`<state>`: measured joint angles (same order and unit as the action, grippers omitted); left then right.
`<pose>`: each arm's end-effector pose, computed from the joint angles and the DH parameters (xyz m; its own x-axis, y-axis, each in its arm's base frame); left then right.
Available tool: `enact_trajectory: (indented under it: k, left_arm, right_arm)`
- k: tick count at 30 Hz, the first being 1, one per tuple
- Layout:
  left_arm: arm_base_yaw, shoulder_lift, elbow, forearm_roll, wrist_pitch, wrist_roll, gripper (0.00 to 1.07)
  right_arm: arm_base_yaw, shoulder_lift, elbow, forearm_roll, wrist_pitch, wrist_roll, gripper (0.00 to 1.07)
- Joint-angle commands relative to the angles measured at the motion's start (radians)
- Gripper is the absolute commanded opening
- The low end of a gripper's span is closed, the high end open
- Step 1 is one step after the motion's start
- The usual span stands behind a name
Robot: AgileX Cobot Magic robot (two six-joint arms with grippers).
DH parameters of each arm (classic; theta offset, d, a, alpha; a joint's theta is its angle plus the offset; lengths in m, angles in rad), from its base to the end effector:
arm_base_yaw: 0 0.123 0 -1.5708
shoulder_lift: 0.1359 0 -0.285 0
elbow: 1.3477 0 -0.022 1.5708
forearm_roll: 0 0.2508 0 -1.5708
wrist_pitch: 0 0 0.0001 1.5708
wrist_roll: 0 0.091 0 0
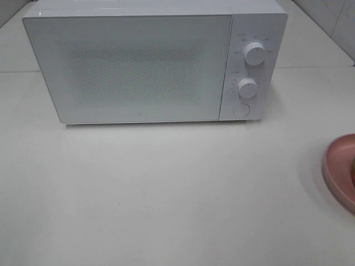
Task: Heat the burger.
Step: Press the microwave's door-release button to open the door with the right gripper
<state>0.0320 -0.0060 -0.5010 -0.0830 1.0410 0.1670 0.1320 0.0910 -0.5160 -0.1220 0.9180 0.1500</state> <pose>-0.0050 -0.0067 0.2794 -0.4231 0.1109 -0.8993 0.0860 0.9929 0.0819 0.0145 -0.0070 0.2937 -0.3902 0.0241 -0.9204 -0.0134 0.9994 0.0318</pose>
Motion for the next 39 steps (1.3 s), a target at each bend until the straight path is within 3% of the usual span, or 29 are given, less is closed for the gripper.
enact_trajectory:
  k: [1, 19, 39]
  left_arm:
    - [0.002, -0.007, 0.003, -0.003, -0.002, -0.002, 1.00]
    - [0.002, -0.007, 0.003, -0.003, -0.002, -0.002, 1.00]
    - [0.002, -0.007, 0.003, -0.003, -0.002, -0.002, 1.00]
  right_arm:
    - [-0.004, 0.055, -0.012, -0.005, -0.088, -0.009, 0.76]
    - [-0.004, 0.342, -0.007, -0.006, -0.421, -0.010, 0.76]
    - [-0.004, 0.719, 0.006, -0.056, -0.918, -0.012, 0.80]
